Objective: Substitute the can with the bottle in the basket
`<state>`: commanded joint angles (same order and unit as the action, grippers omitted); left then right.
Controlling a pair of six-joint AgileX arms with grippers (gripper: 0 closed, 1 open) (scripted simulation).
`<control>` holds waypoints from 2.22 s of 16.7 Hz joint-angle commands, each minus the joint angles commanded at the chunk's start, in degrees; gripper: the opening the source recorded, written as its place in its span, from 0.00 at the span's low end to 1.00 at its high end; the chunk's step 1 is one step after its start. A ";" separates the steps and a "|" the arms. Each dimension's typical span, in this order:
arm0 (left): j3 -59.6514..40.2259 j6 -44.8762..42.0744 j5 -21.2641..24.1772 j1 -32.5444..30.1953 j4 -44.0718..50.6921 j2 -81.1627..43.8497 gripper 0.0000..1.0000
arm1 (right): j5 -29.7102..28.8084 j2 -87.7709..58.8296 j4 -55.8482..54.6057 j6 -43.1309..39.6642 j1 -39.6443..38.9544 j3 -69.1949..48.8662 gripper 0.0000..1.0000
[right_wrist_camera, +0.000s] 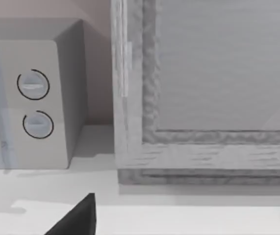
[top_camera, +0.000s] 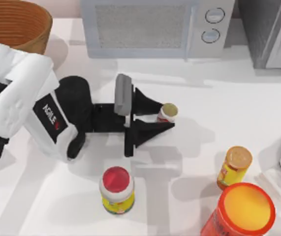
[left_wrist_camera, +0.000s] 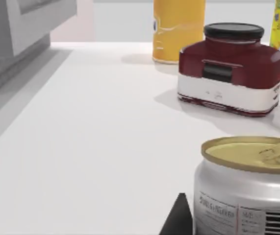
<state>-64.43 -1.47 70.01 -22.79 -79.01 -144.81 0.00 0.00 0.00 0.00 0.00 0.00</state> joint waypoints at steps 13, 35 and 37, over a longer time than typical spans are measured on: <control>0.00 0.00 0.00 0.00 0.00 0.00 0.98 | 0.00 0.00 0.00 0.00 0.00 0.00 1.00; 29.92 -1.22 -30.81 3.59 21.75 45.34 1.00 | 0.00 0.00 0.00 0.00 0.00 0.00 1.00; 36.57 -0.97 -37.41 5.15 28.84 59.94 1.00 | 0.00 0.00 0.00 0.00 0.00 0.00 1.00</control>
<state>-27.86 -2.45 32.60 -17.64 -50.17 -84.87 0.00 0.00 0.00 0.00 0.00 0.00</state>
